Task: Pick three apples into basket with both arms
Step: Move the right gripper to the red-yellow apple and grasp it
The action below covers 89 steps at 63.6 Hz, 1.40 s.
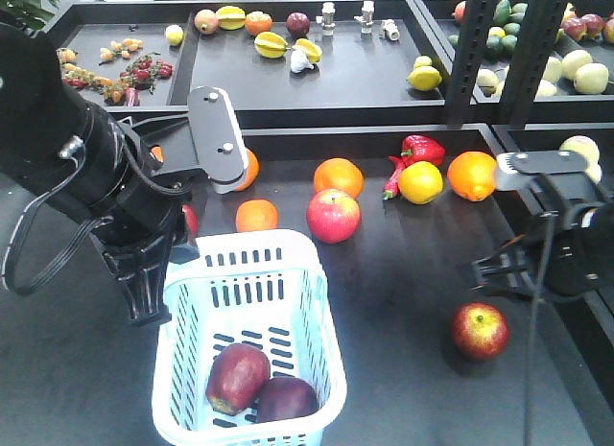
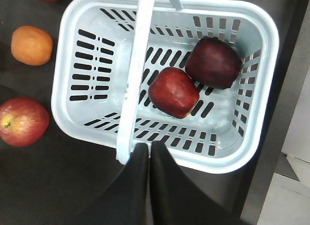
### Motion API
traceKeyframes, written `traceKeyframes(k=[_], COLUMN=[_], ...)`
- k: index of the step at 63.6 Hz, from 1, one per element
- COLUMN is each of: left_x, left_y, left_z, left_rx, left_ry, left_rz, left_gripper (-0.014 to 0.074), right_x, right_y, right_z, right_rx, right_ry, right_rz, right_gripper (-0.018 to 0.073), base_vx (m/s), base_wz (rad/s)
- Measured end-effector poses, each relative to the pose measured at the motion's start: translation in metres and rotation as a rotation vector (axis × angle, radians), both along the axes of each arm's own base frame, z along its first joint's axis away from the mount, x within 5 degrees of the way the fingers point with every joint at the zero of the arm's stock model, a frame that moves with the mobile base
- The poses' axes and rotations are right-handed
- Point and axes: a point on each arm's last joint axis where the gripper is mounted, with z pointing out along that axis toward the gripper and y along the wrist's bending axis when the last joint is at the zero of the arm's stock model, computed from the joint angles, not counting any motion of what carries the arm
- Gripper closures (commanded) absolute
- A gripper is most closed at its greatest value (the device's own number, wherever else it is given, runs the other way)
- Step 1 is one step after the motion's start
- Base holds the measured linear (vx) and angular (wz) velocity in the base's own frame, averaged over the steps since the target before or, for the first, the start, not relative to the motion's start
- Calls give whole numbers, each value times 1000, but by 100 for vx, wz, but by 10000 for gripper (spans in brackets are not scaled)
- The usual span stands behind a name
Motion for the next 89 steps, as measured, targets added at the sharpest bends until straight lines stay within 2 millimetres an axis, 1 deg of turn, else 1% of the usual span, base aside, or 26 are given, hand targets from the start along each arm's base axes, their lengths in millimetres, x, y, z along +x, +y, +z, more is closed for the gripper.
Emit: traceKeyframes(k=[6,10,17,20,27,32,36,42,47,51,60,67,81,89], left_x=[0,0,0,0,0,0,0,0,0,0,0,0,0,0], left_y=[0,0,0,0,0,0,0,0,0,0,0,0,0,0], left_z=[0,0,0,0,0,0,0,0,0,0,0,0,0,0], left_rx=[0,0,0,0,0,0,0,0,0,0,0,0,0,0], left_ry=[0,0,0,0,0,0,0,0,0,0,0,0,0,0], left_rz=[0,0,0,0,0,0,0,0,0,0,0,0,0,0], left_gripper=[603,603,603,603,603,603,603,603,603,603,603,603,603,603], right_x=[2,5,10,13,20,26,31,40,50,62,87,101,120,122], right_y=[-9,-12,-13,-13,-13,-13,-13,-12,-12,-12,-14,-16,-17,-17], right_z=[-3,-9,-22,-28,-41,-52,-61,-74,-80,-87,-95,-104,-136,-157], right_rx=[-30,-60,-86,-90,-91,-88,-86,-91,-100,-114,-149,-187,-224,-229], right_ry=[18,41,89,112,153,175,190,212,225,242,268,300,379,429], right_rz=[-15,-10,0,2,-6,-24,-40,-47,-46,-41,-54,-67,-55,-56], right_gripper=[337,299,197,130,9,-61,-97,-111,-111,-110,-110,-108,-104,-104], base_vx=[0,0,0,0,0,0,0,0,0,0,0,0,0,0], base_wz=[0,0,0,0,0,0,0,0,0,0,0,0,0,0])
